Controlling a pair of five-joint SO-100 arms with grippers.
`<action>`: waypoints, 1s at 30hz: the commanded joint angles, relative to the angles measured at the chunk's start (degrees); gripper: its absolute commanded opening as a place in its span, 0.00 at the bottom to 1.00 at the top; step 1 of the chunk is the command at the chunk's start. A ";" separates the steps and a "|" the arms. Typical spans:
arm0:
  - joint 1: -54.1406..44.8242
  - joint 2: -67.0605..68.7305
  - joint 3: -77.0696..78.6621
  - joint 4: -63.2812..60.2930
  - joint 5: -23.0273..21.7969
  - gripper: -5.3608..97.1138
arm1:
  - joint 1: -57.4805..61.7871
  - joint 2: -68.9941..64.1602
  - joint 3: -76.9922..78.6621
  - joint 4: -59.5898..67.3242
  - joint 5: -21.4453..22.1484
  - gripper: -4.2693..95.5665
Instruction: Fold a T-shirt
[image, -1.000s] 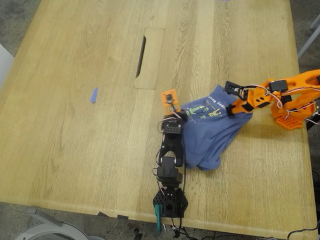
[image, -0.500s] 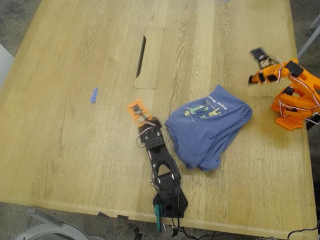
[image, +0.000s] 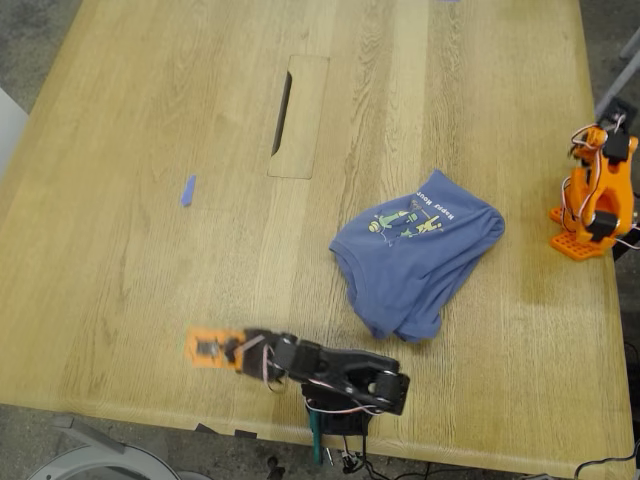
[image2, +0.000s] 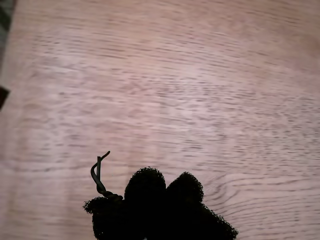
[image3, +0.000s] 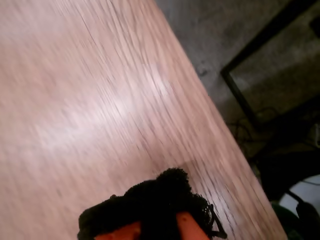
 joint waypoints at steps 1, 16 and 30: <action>-7.73 29.18 6.24 14.94 3.43 0.06 | 2.55 11.95 4.92 5.71 -2.20 0.04; -9.84 28.65 6.06 29.71 -3.25 0.05 | 19.34 11.95 17.31 5.54 -16.44 0.04; -9.58 28.65 6.06 29.71 -4.39 0.05 | 21.01 11.87 17.84 5.89 -18.98 0.11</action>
